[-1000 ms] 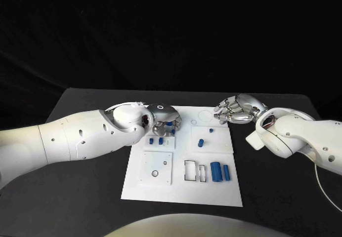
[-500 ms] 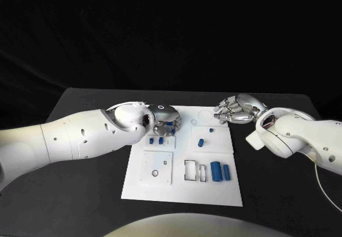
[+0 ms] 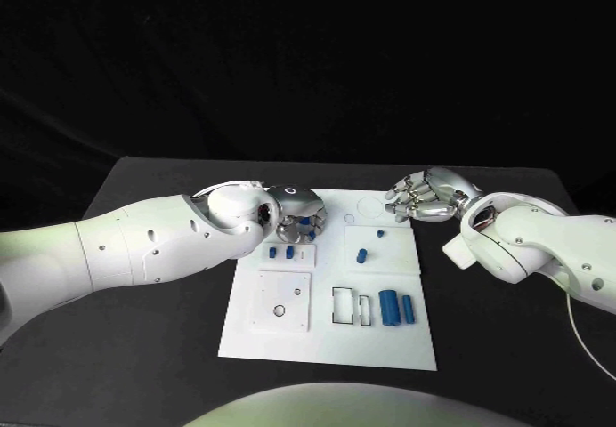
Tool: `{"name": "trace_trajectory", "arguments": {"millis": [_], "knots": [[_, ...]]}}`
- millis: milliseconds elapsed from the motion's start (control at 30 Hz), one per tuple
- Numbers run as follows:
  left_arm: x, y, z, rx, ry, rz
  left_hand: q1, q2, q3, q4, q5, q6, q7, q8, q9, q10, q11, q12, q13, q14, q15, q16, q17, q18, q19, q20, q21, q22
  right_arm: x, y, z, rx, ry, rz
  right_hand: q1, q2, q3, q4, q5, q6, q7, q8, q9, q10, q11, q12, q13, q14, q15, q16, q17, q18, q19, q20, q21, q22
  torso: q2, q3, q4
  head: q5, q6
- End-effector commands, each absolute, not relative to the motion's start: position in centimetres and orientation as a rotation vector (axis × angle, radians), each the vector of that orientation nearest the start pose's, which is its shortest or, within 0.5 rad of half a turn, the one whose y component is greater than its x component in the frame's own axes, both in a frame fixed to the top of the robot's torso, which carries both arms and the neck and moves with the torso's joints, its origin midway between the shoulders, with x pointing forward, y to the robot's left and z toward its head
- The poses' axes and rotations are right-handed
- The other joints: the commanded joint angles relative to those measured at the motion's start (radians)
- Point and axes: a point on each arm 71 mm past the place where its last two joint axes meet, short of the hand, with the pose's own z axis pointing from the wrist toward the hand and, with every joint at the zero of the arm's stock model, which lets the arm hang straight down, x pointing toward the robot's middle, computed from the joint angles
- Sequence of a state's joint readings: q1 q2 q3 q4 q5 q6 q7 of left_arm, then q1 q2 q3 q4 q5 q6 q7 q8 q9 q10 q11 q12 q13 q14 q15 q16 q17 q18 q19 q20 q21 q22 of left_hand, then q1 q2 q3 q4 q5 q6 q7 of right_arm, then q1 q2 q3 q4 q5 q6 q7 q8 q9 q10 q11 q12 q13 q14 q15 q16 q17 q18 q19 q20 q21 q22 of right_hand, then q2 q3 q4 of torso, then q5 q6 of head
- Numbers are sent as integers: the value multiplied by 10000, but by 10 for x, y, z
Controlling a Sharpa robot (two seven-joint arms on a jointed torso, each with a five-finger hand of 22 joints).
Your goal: Assemble the parts on the task board
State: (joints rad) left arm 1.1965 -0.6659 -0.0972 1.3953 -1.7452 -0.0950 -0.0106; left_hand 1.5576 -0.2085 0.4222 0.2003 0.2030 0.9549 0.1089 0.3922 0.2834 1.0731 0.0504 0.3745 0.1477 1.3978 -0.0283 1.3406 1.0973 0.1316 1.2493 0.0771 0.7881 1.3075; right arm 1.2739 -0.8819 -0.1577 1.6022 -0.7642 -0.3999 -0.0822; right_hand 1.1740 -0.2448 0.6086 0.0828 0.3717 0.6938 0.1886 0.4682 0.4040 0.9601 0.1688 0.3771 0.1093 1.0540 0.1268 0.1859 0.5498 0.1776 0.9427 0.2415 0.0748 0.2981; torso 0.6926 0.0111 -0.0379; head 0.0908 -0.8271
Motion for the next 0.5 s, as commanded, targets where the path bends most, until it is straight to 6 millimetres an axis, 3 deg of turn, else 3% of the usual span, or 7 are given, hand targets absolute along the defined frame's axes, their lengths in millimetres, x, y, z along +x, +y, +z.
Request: {"name": "trace_trajectory", "arguments": {"millis": [33,500], "knots": [[485,136,-230,6519,18080,-5749,-8,101,117,-103,-119,82,-2,-41,28,134,2,-60,2,74,2,65,52,-25,67,22,94,918,470,-206,-194,4859,18232,9353,16,83,-8,-36,34,-58,373,65,-9,-72,-23,64,-9,-23,-30,-35,-14,60,-9,3,-48,-9,-2,2,4,-1,-17],[485,135,-227,6216,17917,-6135,-206,95,335,-374,-235,314,27,-90,131,398,-10,-96,29,217,82,263,281,-72,145,63,425,965,470,-206,-194,4851,18225,9367,8,77,-8,-36,36,-56,374,74,-14,-72,-23,72,-19,-21,-30,-38,-14,60,-4,3,-49,-24,0,1,-3,10,11]]}}
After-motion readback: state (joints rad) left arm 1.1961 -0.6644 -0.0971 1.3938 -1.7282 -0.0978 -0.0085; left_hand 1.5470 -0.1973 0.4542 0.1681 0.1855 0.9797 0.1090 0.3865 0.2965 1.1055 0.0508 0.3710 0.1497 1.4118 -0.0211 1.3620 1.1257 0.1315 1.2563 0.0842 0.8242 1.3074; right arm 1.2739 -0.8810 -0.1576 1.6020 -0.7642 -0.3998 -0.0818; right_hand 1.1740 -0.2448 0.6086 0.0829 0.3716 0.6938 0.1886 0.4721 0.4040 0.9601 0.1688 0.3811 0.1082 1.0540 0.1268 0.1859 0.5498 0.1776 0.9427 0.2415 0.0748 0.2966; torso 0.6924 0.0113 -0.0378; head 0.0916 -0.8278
